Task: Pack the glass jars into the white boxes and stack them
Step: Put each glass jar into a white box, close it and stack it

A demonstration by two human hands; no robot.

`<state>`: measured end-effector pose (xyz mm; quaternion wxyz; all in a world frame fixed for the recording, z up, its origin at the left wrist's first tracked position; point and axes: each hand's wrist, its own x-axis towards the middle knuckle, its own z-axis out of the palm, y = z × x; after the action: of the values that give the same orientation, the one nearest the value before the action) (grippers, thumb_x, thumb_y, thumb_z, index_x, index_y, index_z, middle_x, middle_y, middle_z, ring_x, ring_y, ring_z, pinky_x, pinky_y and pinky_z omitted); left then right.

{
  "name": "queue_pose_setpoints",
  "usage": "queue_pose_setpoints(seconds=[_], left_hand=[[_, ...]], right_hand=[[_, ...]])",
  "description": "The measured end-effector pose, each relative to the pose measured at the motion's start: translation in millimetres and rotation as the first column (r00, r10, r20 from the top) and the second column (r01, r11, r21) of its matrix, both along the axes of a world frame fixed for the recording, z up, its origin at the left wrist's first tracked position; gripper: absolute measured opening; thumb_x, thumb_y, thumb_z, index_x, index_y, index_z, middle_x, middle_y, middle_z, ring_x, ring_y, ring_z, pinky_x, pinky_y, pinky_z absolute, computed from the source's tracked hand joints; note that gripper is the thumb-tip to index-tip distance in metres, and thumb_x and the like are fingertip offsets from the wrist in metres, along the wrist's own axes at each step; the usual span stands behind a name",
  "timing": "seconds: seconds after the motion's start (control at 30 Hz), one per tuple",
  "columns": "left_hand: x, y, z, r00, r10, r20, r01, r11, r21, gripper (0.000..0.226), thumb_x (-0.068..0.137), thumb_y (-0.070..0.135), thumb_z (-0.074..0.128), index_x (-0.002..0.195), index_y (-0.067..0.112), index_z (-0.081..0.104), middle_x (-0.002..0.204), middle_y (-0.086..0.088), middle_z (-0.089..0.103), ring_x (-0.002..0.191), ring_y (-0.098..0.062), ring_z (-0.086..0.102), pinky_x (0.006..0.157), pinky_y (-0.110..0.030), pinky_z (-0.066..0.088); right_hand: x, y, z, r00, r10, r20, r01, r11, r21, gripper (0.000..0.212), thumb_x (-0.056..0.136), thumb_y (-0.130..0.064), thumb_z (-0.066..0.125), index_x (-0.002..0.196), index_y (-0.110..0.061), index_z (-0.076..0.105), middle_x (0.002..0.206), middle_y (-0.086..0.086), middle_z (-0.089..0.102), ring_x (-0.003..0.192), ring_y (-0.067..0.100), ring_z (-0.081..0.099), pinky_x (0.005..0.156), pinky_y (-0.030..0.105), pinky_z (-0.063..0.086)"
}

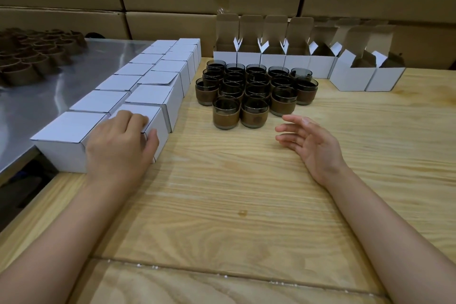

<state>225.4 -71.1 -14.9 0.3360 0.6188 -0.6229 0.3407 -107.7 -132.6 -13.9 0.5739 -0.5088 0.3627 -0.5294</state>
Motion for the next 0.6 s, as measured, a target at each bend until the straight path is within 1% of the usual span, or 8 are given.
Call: queue_pose_setpoints(seconds=[0.03, 0.17, 0.23, 0.3, 0.37, 0.47, 0.53, 0.6], left_hand=[[-0.6, -0.2, -0.3, 1.0, -0.006, 0.003, 0.006, 1.0, 0.002, 0.02, 0.088, 0.021, 0.056, 0.089, 0.003, 0.063, 0.079, -0.015, 0.06, 0.064, -0.036, 0.058, 0.056, -0.041, 0.044], [-4.8, -4.7, 2.7, 0.998, -0.019, -0.059, 0.022, 0.999, 0.04, 0.021, 0.088, 0.02, 0.058, 0.091, 0.0, 0.064, 0.083, -0.016, 0.062, 0.069, -0.038, 0.06, 0.06, -0.043, 0.046], [-6.9, -6.9, 3.2, 0.998, 0.004, -0.063, 0.0, 0.998, 0.063, 0.021, 0.087, 0.019, 0.058, 0.091, -0.001, 0.064, 0.083, -0.018, 0.061, 0.07, -0.039, 0.059, 0.061, -0.044, 0.045], [-8.2, -9.4, 4.7, 0.994, 0.029, -0.102, -0.018, 0.994, 0.109, 0.021, 0.087, 0.018, 0.059, 0.093, -0.002, 0.063, 0.086, -0.019, 0.06, 0.074, -0.04, 0.059, 0.064, -0.046, 0.045], [-8.8, -13.0, 7.2, 0.987, 0.045, -0.153, -0.022, 0.988, 0.15, 0.018, 0.088, 0.014, 0.064, 0.096, -0.002, 0.062, 0.091, -0.02, 0.06, 0.078, -0.042, 0.059, 0.065, -0.048, 0.045], [-11.6, -19.5, 9.2, 0.98, 0.082, -0.181, -0.047, 0.981, 0.186, 0.018, 0.087, 0.012, 0.066, 0.098, -0.001, 0.061, 0.093, -0.02, 0.059, 0.079, -0.042, 0.058, 0.065, -0.048, 0.044], [-13.2, -24.5, 10.1, 0.974, 0.105, -0.2, -0.064, 0.977, 0.204, 0.018, 0.088, 0.013, 0.065, 0.099, -0.001, 0.061, 0.094, -0.02, 0.059, 0.082, -0.043, 0.057, 0.068, -0.049, 0.044], [-14.3, -29.9, 9.7, 0.974, 0.106, -0.202, -0.063, 0.976, 0.21, 0.019, 0.088, 0.012, 0.064, 0.1, -0.002, 0.06, 0.095, -0.022, 0.059, 0.087, -0.044, 0.056, 0.075, -0.051, 0.043]], right_hand=[[0.1, -0.1, 0.0, 1.0, 0.0, -0.001, 0.0, 1.0, 0.0, 0.031, 0.098, -0.021, 0.036, 0.11, -0.01, 0.062, 0.097, 0.011, 0.069, 0.09, 0.024, 0.065, 0.09, 0.038, 0.048], [0.6, -0.4, 0.0, 1.0, -0.005, -0.004, 0.005, 1.0, 0.004, 0.031, 0.098, -0.02, 0.035, 0.108, -0.011, 0.063, 0.097, 0.011, 0.069, 0.089, 0.024, 0.065, 0.09, 0.038, 0.048], [0.6, -1.0, -0.1, 1.0, -0.008, 0.0, 0.008, 1.0, 0.009, 0.03, 0.098, -0.02, 0.036, 0.108, -0.011, 0.063, 0.096, 0.011, 0.069, 0.09, 0.024, 0.065, 0.09, 0.038, 0.048], [0.6, -1.1, 0.0, 1.0, -0.008, 0.008, 0.008, 1.0, 0.015, 0.03, 0.098, -0.02, 0.036, 0.107, -0.01, 0.063, 0.096, 0.012, 0.069, 0.089, 0.024, 0.065, 0.089, 0.037, 0.048], [0.6, -1.0, 0.3, 1.0, -0.009, 0.014, 0.008, 1.0, 0.018, 0.03, 0.097, -0.02, 0.037, 0.107, -0.01, 0.063, 0.096, 0.012, 0.069, 0.089, 0.024, 0.065, 0.087, 0.036, 0.049], [0.7, -1.1, 0.6, 1.0, -0.014, 0.024, 0.014, 1.0, 0.026, 0.029, 0.097, -0.02, 0.037, 0.107, -0.01, 0.063, 0.096, 0.012, 0.069, 0.088, 0.024, 0.065, 0.085, 0.035, 0.05], [1.0, -1.2, 1.0, 0.999, -0.019, 0.027, 0.018, 0.999, 0.034, 0.029, 0.097, -0.02, 0.038, 0.106, -0.01, 0.063, 0.096, 0.012, 0.069, 0.087, 0.024, 0.065, 0.086, 0.035, 0.049], [1.1, -1.5, 1.1, 0.999, -0.024, 0.034, 0.023, 0.999, 0.042, 0.029, 0.098, -0.02, 0.038, 0.106, -0.01, 0.064, 0.095, 0.011, 0.07, 0.087, 0.023, 0.065, 0.086, 0.036, 0.049]])
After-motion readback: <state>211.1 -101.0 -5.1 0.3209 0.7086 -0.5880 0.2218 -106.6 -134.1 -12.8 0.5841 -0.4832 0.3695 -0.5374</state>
